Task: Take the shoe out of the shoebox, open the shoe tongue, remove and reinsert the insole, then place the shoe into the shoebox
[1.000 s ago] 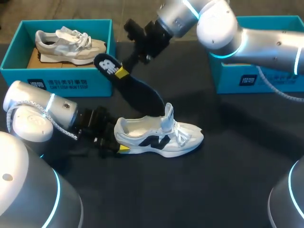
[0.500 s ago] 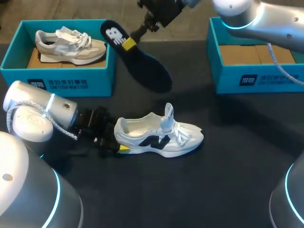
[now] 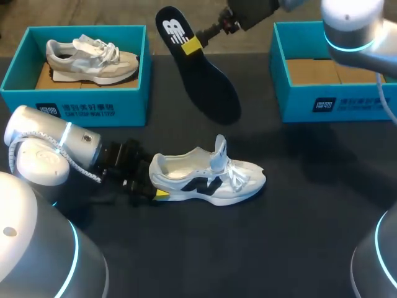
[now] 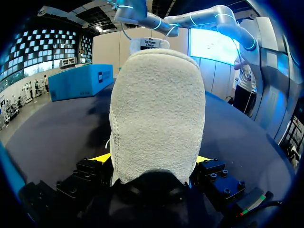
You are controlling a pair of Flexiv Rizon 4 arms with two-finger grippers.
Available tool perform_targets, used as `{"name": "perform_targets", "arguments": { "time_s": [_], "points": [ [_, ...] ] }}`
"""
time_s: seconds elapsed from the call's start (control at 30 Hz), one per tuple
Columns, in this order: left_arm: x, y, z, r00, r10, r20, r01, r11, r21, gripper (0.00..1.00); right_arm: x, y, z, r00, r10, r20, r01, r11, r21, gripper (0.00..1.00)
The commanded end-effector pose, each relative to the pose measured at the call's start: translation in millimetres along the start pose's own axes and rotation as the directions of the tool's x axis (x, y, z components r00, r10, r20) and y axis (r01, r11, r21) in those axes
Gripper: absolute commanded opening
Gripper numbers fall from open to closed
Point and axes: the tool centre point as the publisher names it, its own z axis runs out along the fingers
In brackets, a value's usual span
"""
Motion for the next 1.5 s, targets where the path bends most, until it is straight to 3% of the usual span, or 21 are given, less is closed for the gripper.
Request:
{"name": "perform_targets", "arguments": {
  "time_s": [0.03, 0.6, 0.73, 0.93, 1.13, 1.5],
  "points": [
    [-1.4, 3.1, 3.2, 1.000, 0.000, -0.001, 0.000, 1.000, -0.003, 0.00, 12.9, -2.5, -1.0, 0.998, -0.019, 0.058, 0.021, 0.999, -0.034, 0.00],
    [-1.4, 3.1, 3.2, 1.000, 0.000, -0.001, 0.000, 1.000, -0.003, 0.00, 12.9, -2.5, -1.0, 0.998, -0.019, 0.058, 0.021, 0.999, -0.034, 0.00],
    [-1.4, 3.1, 3.2, 1.000, 0.000, -0.001, 0.000, 1.000, -0.003, 0.00, 19.5, -1.0, -11.7, 0.992, 0.090, 0.093, -0.084, 0.994, -0.065, 0.00],
    [-1.4, 3.1, 3.2, 1.000, 0.000, -0.001, 0.000, 1.000, -0.003, 0.00, 34.3, 7.4, -32.3, 0.980, 0.181, 0.087, -0.164, 0.970, -0.180, 0.00],
    [-1.4, 3.1, 3.2, 1.000, 0.000, -0.001, 0.000, 1.000, -0.003, 0.00, 52.7, 15.5, -49.9, 0.979, 0.194, 0.070, -0.172, 0.956, -0.237, 0.00],
    [-1.4, 3.1, 3.2, 1.000, 0.000, -0.001, 0.000, 1.000, -0.003, 0.00, 87.4, 25.8, -65.8, 0.975, 0.207, 0.080, -0.184, 0.956, -0.230, 0.00]
  ]
}}
